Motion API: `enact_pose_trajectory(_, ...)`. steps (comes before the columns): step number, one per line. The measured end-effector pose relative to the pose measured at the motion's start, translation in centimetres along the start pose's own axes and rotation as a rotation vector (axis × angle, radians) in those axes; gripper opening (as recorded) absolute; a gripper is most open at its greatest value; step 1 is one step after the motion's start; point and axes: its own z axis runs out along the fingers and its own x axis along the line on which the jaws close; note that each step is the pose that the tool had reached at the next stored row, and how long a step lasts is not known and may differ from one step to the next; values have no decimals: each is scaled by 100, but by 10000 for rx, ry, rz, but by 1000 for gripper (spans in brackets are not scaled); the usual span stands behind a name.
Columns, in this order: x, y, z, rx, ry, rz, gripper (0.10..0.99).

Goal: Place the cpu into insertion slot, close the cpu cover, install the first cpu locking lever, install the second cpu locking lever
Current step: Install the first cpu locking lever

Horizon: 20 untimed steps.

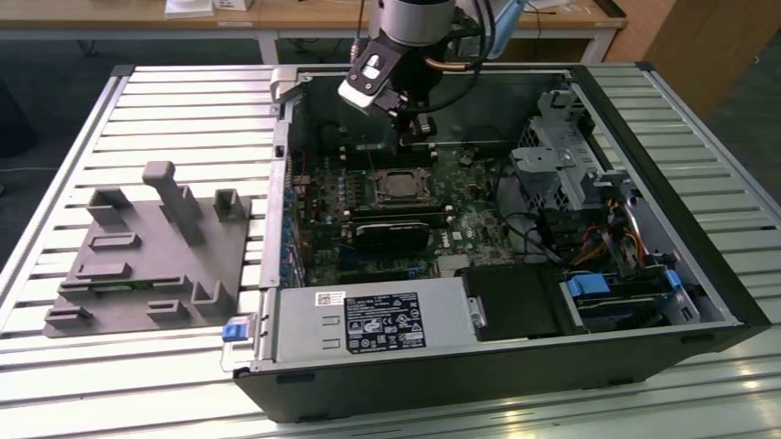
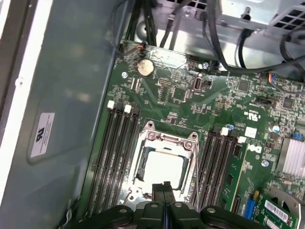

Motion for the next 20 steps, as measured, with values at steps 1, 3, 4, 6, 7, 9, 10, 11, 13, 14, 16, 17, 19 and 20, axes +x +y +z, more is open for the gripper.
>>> enact_pose_trajectory(1,0,0,0,3,1,-77,106)
enact_pose_trajectory(3,0,0,0,8,4,-220,106)
enact_pose_trajectory(4,0,0,0,10,5,-272,106)
enact_pose_trajectory(6,0,0,0,13,6,-357,106)
enact_pose_trajectory(7,0,0,0,14,7,-400,106)
enact_pose_trajectory(9,0,0,0,19,9,-507,106)
enact_pose_trajectory(10,0,0,0,21,9,-565,106)
enact_pose_trajectory(11,0,0,0,23,11,-623,106)
enact_pose_trajectory(13,0,0,0,27,12,-738,106)
enact_pose_trajectory(14,0,0,0,29,14,-799,106)
enact_pose_trajectory(16,0,0,0,35,16,-947,106)
enact_pose_trajectory(17,0,0,0,38,18,-1049,106)
enact_pose_trajectory(19,0,0,0,46,21,-1276,106)
enact_pose_trajectory(20,0,0,0,50,23,-1392,106)
